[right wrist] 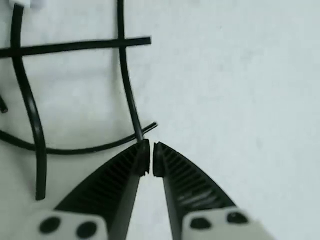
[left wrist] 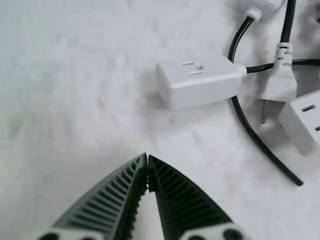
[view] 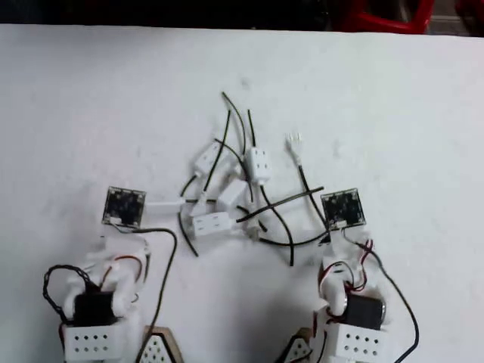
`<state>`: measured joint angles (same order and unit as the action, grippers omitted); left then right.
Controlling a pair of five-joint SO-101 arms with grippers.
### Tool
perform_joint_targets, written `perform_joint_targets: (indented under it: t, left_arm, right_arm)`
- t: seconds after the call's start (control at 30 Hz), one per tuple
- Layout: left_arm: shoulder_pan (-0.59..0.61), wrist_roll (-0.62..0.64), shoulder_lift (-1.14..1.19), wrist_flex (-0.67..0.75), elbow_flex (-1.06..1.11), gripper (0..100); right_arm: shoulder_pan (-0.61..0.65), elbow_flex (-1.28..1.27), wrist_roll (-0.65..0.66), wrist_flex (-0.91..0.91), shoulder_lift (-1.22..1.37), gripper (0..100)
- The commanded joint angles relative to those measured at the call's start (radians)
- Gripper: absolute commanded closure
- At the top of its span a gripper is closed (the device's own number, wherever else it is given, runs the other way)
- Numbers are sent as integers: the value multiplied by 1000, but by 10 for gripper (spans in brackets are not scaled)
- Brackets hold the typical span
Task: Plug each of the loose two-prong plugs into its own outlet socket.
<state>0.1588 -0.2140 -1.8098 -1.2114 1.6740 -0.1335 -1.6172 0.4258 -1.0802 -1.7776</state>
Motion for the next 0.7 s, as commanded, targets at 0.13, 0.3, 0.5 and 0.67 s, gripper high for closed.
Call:
perform_joint_targets:
  t: [0.13, 0.3, 0.5, 0.67]
  left_arm:
    - [85, -167, -12, 14, -55, 976]
    - [85, -167, -12, 14, -54, 976]
    - [85, -175, -12, 14, -49, 976]
    - [85, -175, -12, 14, -49, 976]
  right_arm:
    - [108, 279, 20, 21, 13, 978]
    - [257, 423, 12, -25, 213, 978]
    - [312, 671, -147, -25, 651, 978]
    - [317, 902, -199, -27, 966, 976]
